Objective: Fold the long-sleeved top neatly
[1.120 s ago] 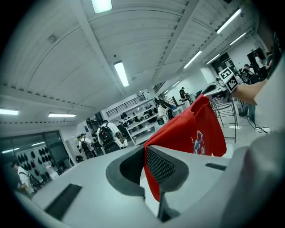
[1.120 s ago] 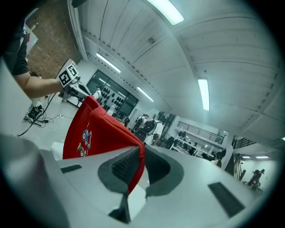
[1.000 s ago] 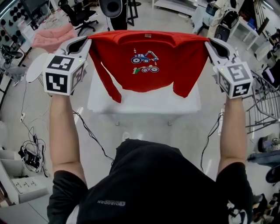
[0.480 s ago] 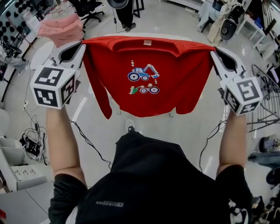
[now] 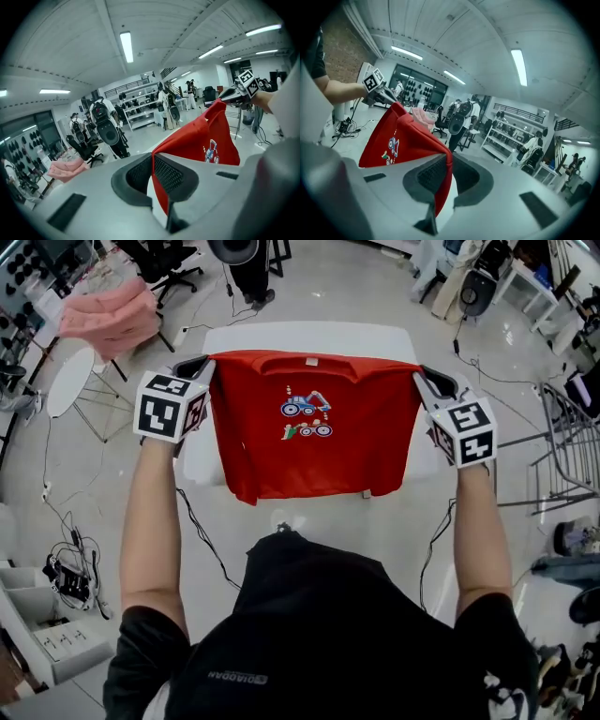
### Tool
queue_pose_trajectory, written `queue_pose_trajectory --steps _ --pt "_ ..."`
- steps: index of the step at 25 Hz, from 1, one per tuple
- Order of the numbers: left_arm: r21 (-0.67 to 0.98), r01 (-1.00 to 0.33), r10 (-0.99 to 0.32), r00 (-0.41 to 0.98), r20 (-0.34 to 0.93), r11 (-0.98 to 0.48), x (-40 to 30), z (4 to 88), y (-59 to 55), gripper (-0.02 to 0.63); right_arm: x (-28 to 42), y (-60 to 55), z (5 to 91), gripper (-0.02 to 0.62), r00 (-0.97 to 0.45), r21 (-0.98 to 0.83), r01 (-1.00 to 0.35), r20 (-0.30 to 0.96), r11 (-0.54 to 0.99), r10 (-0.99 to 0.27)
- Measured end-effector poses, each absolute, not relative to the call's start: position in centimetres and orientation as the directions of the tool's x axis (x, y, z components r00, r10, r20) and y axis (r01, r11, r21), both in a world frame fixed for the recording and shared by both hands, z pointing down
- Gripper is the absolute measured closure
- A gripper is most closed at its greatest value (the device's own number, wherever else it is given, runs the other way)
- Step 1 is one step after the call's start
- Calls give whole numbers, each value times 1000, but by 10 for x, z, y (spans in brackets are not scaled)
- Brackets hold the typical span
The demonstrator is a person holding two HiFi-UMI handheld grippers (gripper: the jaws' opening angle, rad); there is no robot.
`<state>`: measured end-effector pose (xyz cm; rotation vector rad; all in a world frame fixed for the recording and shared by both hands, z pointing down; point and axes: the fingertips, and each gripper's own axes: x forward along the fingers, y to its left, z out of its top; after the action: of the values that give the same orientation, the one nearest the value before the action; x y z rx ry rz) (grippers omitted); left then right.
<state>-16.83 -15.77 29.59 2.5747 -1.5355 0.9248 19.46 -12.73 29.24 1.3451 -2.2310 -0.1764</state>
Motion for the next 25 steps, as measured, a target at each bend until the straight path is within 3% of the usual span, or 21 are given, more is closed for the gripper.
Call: queue_pose_trajectory --steps 12,18,25 --pt "-159 -729 -632 438 639 -666 -145 392 -358 591 216 -311 387 554 -215 183 -910 558 371 -801" --pt "-62 -751 -508 380 773 -657 -120 485 -432 591 239 -388 486 554 -233 102 -897 719 431 -654" --pt "28 -833 -415 305 857 -553 -118 582 -487 589 241 -464 594 551 -348 -79 -860 814 505 -465"
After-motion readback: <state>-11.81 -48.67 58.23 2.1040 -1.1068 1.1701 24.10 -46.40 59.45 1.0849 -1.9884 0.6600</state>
